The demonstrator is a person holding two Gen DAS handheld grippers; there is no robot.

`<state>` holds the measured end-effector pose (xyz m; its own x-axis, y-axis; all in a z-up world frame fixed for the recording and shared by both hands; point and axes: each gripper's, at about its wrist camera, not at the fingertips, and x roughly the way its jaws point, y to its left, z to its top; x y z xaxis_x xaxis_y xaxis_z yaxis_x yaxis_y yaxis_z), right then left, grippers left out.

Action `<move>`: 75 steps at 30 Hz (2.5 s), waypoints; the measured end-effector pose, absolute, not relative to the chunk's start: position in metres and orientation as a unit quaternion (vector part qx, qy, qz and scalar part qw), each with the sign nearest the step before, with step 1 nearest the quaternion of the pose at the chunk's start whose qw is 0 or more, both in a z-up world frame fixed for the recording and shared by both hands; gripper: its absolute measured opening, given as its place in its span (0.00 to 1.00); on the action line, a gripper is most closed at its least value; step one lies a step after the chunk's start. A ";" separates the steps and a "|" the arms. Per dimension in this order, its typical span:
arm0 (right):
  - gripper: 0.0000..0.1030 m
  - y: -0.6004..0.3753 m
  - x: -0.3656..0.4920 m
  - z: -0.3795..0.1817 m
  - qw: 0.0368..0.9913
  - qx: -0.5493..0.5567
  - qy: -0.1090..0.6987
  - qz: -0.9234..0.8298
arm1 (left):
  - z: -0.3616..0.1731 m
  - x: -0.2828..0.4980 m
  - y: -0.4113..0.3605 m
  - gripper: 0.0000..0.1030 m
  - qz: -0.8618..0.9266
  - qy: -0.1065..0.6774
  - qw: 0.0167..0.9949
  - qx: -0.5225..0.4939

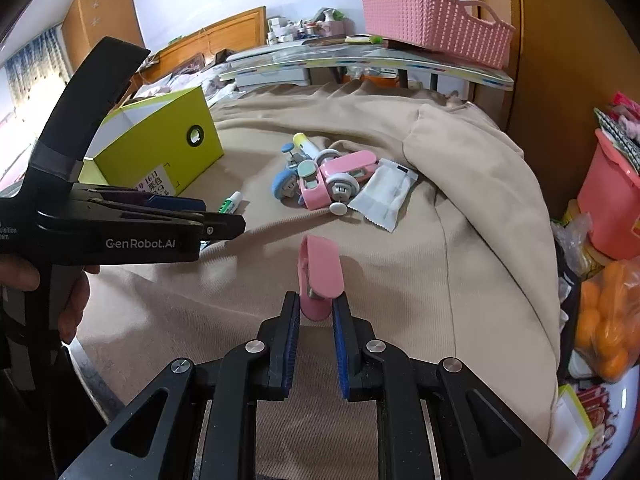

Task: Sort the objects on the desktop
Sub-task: 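Grasp the green-and-white toothpaste tube with the left gripper while the right holds the clip, then carry the toothpaste and pink clip toward the yellow-green box with both grippers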

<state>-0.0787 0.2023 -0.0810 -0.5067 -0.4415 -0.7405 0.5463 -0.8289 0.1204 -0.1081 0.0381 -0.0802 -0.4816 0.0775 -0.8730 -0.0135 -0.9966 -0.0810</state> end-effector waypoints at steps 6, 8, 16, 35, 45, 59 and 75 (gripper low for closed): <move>0.17 0.206 -0.077 -0.082 0.281 0.405 0.058 -0.868 | -0.081 -0.109 0.037 0.36 0.864 -0.025 0.007 -0.502; 0.17 0.206 -0.076 -0.081 0.281 0.404 0.056 -0.868 | -0.080 -0.109 0.035 0.25 0.865 -0.024 0.004 -0.501; 0.17 0.207 -0.072 -0.078 0.281 0.401 0.053 -0.870 | -0.080 -0.105 0.026 0.14 0.869 -0.052 0.042 -0.491; 0.41 0.197 -0.082 -0.078 0.284 0.402 0.081 -0.867 | -0.079 -0.098 0.045 0.16 0.868 -0.002 0.089 -0.488; 0.40 0.187 -0.092 -0.084 0.288 0.411 0.073 -0.862 | -0.079 -0.099 0.047 0.18 0.868 0.009 0.086 -0.488; 0.18 0.180 -0.085 -0.085 0.276 0.402 0.086 -0.869 | -0.077 -0.092 0.041 0.14 0.868 -0.015 0.100 -0.486; 0.18 0.182 -0.069 -0.063 0.267 0.388 0.058 -0.880 | -0.052 -0.075 0.042 0.14 0.882 -0.017 0.116 -0.457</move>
<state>-0.0695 0.1823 -0.0627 -0.5558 -0.4247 -0.7146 0.5146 -0.8509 0.1054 -0.0749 0.0421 -0.0519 -0.5561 0.2202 -0.8014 -0.1897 -0.9724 -0.1355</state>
